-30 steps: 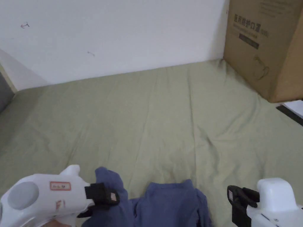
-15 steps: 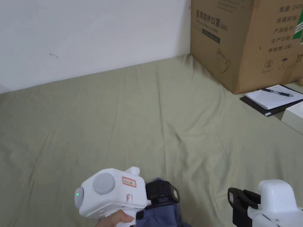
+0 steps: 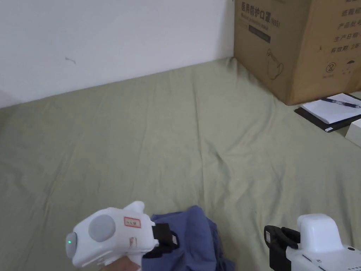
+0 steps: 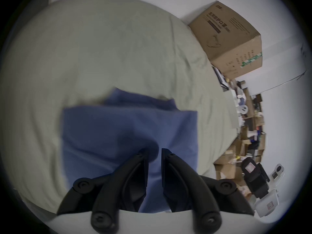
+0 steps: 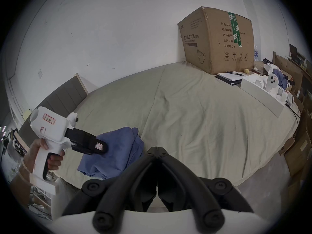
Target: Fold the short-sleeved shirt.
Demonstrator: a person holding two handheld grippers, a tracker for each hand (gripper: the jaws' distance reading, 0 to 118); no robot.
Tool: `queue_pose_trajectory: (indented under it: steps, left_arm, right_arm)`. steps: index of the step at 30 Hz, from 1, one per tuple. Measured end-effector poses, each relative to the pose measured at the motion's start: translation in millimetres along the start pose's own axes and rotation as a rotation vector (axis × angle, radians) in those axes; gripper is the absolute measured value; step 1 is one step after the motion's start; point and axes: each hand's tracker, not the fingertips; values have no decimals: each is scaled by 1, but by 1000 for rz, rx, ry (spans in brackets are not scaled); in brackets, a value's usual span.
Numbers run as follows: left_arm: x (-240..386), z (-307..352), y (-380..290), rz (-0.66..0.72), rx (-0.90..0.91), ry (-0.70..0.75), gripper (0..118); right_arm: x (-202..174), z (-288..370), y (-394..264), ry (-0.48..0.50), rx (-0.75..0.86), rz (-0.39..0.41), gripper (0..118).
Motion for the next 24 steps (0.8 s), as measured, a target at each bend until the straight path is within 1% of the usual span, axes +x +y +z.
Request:
queue_pose_trajectory:
  steps: [1, 2, 3, 5, 6, 8, 9, 11, 13, 16, 17, 20, 21, 24]
  left_arm:
    - [9, -5, -7, 15, -18, -26, 15]
    - [17, -17, -12, -3, -40, -38, 15]
    - [24, -28, -16, -41, -51, -22, 15]
    - [42, -46, -24, -135, -73, 92, 15]
    - [49, -50, -28, -139, -67, 107, 15]
    - [61, -46, -30, -198, -48, 115, 15]
    - [56, -48, -24, -220, -57, 136, 15]
    - [57, -41, -21, -255, -68, 125, 15]
    - [46, -26, -17, -228, -47, 67, 15]
    - [30, 10, -17, -161, -13, -98, 15]
    - [25, 29, -21, -146, 7, -146, 15]
    - [-5, 65, -23, -102, 75, -166, 16]
    - [-13, 79, -26, -88, 98, -156, 22]
    - [-55, 101, -30, 7, 162, -152, 81]
  right_arm:
    - [0, 0, 0, -3, -4, 2, 0]
    - [1, -1, 0, -8, -8, 4, 0]
    - [2, -1, 0, -12, -12, 5, 0]
    - [6, -1, -1, -21, -20, 1, 0]
    - [7, -1, -1, -24, -23, -2, 0]
    - [8, 1, -2, -33, -27, -3, 0]
    - [9, 1, -2, -33, -28, -4, 0]
    - [8, -2, -1, -23, -43, 0, 0]
    - [0, -9, 1, -9, -56, 21, 0]
    - [-15, -26, 5, 51, -101, 60, 0]
    - [-22, -34, 5, 74, -113, 87, 0]
    - [-46, -63, 6, 135, -149, 167, 0]
    - [-53, -73, 7, 164, -160, 180, 0]
    - [-75, -101, 4, 219, -191, 215, 0]
